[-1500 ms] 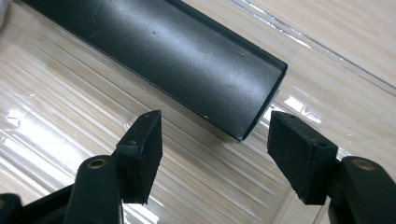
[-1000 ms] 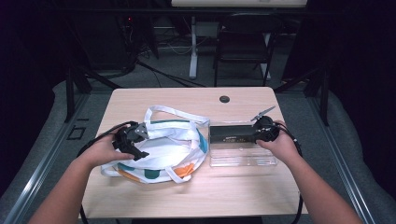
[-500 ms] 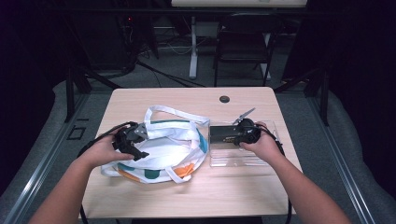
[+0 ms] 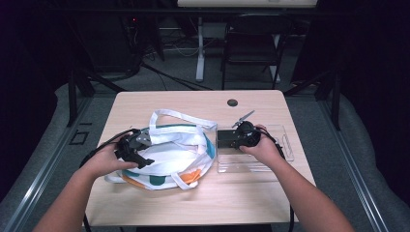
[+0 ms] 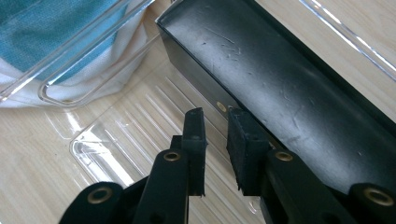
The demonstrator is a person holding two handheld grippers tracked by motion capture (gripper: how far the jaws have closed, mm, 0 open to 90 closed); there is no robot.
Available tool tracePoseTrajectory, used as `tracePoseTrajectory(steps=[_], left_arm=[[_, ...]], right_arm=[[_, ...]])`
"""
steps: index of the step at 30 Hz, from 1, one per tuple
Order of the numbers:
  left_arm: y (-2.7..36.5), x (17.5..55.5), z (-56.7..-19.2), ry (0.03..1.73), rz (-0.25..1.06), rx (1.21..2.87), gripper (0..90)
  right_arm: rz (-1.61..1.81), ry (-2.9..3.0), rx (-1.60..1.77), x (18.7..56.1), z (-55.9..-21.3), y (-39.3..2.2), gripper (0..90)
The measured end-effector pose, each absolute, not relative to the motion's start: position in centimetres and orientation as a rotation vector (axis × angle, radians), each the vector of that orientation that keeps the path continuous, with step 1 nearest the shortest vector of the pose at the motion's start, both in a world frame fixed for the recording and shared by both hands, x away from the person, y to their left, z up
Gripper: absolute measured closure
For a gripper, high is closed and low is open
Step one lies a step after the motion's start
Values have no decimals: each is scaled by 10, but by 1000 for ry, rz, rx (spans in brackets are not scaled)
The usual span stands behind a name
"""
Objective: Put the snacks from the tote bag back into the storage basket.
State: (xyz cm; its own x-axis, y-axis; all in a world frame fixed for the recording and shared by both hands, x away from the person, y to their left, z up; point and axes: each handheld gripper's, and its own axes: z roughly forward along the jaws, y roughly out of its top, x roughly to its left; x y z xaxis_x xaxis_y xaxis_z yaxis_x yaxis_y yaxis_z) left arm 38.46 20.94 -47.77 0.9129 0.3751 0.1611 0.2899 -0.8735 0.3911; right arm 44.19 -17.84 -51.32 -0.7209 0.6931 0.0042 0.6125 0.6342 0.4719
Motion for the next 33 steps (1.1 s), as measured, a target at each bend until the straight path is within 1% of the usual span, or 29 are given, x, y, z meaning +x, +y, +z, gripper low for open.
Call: tracePoseTrajectory(steps=[8, 15, 22, 26, 33], left_arm=[[214, 378, -482, 568, 339, 2666, 420], [216, 373, -484, 644, 376, 2606, 447], [216, 370, -486, 744, 366, 2528, 460], [217, 368, -487, 792, 363, 2494, 468], [218, 361, -487, 819, 392, 2455, 475]], right_arm=[[688, 2681, 1066, 438, -509, -172, 747], [754, 2667, 1033, 424, -494, -175, 733], [834, 2623, 995, 407, -477, -176, 709], [893, 2603, 977, 395, -470, -173, 676], [938, 2591, 900, 371, -462, -166, 639]])
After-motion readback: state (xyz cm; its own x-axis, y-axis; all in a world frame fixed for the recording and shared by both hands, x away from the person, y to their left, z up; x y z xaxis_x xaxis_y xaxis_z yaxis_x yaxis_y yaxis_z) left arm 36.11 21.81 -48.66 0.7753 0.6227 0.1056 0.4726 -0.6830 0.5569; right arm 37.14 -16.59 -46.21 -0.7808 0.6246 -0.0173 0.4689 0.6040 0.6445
